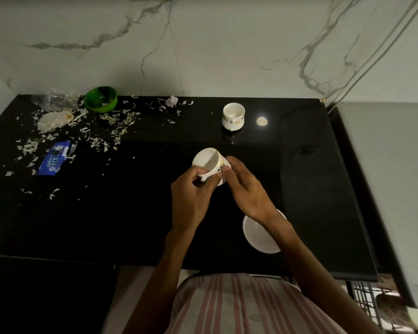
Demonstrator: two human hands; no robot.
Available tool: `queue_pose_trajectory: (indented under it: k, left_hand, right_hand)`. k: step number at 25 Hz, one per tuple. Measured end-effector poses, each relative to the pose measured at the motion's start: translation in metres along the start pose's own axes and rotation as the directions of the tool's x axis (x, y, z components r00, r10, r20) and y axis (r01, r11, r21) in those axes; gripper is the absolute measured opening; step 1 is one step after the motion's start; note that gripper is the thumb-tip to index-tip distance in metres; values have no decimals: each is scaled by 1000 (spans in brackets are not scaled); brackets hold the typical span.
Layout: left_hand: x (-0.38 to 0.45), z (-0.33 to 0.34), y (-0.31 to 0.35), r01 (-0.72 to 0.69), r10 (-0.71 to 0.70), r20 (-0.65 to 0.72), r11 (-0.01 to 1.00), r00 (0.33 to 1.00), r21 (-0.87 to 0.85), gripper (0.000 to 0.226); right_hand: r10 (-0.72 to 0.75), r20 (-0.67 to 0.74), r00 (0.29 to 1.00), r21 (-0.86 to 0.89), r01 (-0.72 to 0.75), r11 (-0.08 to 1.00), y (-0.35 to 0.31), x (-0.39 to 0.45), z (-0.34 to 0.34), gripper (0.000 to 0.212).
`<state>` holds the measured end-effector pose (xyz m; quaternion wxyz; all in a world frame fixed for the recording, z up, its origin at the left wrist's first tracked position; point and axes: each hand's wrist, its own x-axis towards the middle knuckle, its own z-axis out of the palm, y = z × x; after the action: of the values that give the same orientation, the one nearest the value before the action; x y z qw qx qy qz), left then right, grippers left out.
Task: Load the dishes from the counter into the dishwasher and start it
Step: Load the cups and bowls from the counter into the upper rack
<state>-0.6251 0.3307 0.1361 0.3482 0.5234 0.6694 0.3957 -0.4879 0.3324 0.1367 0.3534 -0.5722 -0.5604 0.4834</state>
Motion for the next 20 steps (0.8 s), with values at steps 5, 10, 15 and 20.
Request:
queue_pose_trajectory:
  k: [5,10,15,20]
  left_hand:
    - [-36,20,28,175,-143,128,938,981,-298,27]
    - [-56,39,52,350,-271,233,823,934,-447,18]
    - [-82,60,69,389,-283,282,792,917,-470,8]
    - [-106,82,80,406,-263,337,778,904,-480,29]
  right_hand:
    - [11,-95,995,108,0,994,0,-36,-28,50]
    - [-36,-110,993,121,50,991,11,-70,-58,65]
    - [-123,-145,982,51,131,990,26,-100,-84,85]
    - [-199,-175,964,-45,195,980,33,-122,-110,86]
